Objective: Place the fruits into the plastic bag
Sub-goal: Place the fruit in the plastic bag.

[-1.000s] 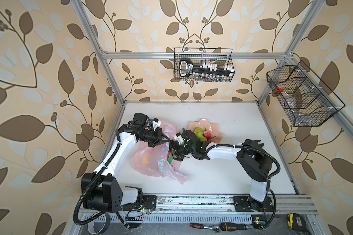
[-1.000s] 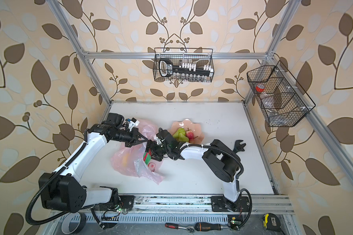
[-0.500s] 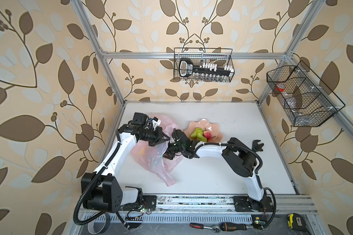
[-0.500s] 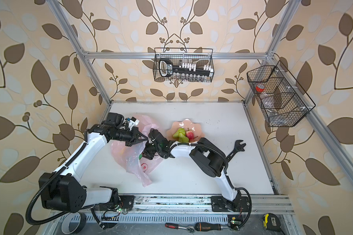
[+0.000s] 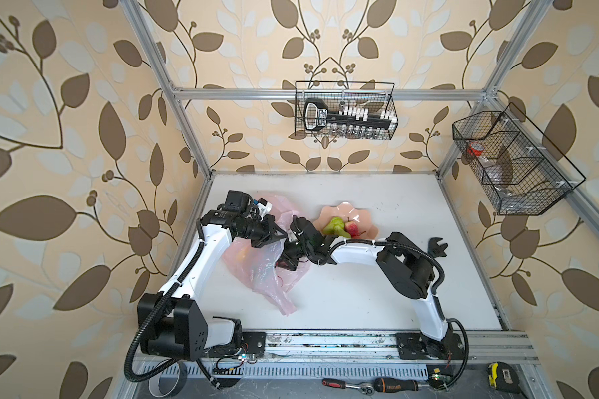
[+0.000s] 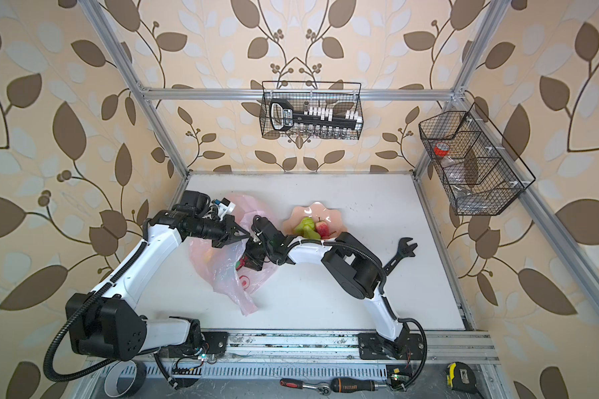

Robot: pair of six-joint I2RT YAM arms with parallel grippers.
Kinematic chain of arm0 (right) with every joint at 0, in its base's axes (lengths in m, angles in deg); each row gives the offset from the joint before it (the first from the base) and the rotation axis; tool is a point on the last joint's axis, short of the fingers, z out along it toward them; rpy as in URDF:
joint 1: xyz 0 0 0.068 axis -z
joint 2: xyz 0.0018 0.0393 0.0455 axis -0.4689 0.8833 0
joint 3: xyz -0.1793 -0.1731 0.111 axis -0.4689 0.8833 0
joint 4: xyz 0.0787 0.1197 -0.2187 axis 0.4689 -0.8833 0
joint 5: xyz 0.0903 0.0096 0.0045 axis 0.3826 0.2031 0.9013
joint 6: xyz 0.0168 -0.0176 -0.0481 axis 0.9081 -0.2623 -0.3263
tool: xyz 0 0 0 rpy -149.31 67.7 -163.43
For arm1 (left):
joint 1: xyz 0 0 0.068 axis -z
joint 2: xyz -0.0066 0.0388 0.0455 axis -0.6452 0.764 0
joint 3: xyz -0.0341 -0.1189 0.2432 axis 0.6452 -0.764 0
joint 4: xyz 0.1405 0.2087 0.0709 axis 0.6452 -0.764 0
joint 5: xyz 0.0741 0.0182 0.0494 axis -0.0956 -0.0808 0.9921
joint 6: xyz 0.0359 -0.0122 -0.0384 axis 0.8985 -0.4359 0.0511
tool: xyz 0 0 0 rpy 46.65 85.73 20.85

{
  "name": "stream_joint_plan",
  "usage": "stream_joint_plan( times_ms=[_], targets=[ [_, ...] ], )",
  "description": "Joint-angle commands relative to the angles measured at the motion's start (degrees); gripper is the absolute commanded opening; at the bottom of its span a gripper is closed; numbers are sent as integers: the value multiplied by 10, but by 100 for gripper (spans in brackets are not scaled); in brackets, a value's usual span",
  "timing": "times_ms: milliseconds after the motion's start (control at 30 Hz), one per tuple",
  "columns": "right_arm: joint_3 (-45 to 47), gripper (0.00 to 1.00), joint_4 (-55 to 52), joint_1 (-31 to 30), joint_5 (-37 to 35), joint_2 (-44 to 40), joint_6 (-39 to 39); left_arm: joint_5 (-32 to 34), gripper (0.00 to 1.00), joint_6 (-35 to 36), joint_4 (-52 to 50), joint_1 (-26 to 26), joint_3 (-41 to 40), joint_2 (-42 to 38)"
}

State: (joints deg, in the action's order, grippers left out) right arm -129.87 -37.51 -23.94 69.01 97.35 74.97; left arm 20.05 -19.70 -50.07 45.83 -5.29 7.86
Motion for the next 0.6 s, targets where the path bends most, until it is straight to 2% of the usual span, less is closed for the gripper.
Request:
stream_joint_plan(
  times_ms=[0,333,567],
  targets=[
    [-34,100,-47,8,18,-37,-39,18,0,-15,1,-2,34,0],
    [-35,100,-44,18,35,-46,-44,38,0,-13,-9,-16,50,24],
    [2,100,-82,29,38,-102,-85,33,0,6,-25,-42,53,26]
  ],
)
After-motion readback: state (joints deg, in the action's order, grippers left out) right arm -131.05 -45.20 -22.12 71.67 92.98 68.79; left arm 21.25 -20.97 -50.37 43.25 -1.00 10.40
